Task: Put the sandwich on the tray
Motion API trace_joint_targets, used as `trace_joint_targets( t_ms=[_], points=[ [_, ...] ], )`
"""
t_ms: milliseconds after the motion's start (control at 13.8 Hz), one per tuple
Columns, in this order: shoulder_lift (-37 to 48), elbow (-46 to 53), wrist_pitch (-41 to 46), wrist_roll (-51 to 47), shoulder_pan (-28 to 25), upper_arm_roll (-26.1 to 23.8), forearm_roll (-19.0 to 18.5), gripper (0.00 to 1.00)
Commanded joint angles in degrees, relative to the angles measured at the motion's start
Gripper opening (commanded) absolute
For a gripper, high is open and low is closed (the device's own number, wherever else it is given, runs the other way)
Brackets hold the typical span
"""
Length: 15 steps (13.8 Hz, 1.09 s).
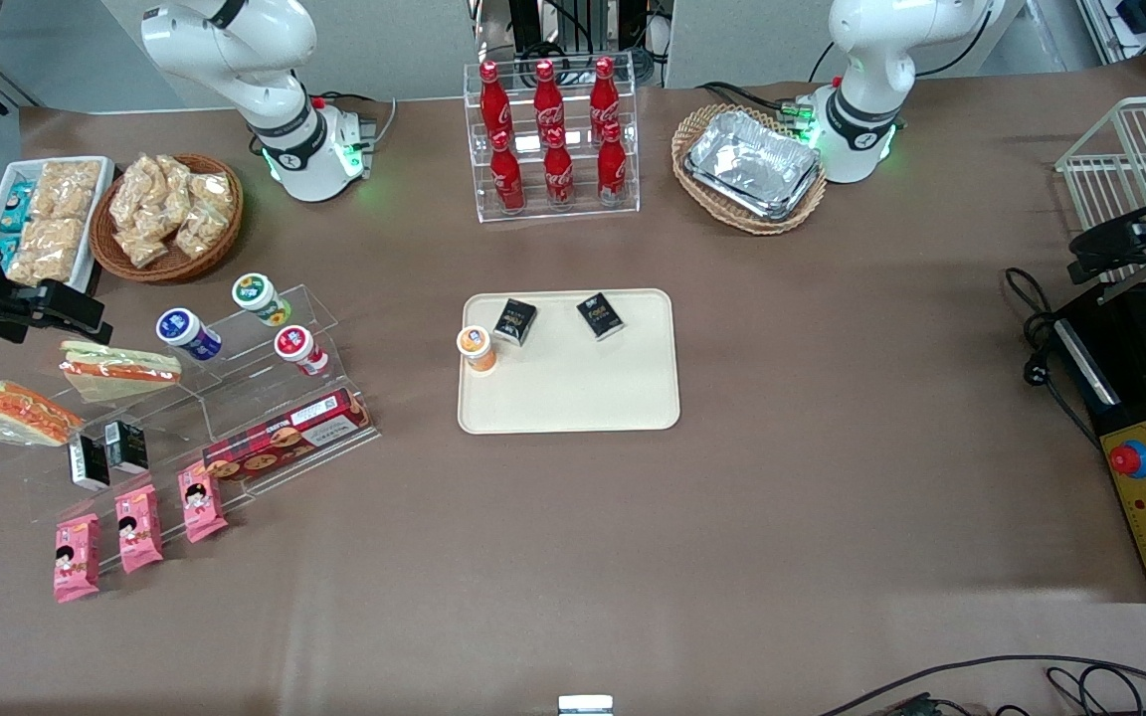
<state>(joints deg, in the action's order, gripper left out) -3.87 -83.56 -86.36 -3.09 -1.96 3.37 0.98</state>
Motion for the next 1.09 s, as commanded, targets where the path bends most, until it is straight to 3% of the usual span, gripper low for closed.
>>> trace_joint_targets(
  t_ms=[0, 507, 1014],
  points=[
    [0.79, 0.07, 1.1, 1.32, -0.06, 0.85, -0.36, 1.0],
    [0.53, 0.07, 1.1, 11.16, -0.15, 1.81, -0.54, 1.0],
    [0.44, -0.2, 1.02, 47.26, 0.29, 11.91, -0.27, 1.0]
  ],
)
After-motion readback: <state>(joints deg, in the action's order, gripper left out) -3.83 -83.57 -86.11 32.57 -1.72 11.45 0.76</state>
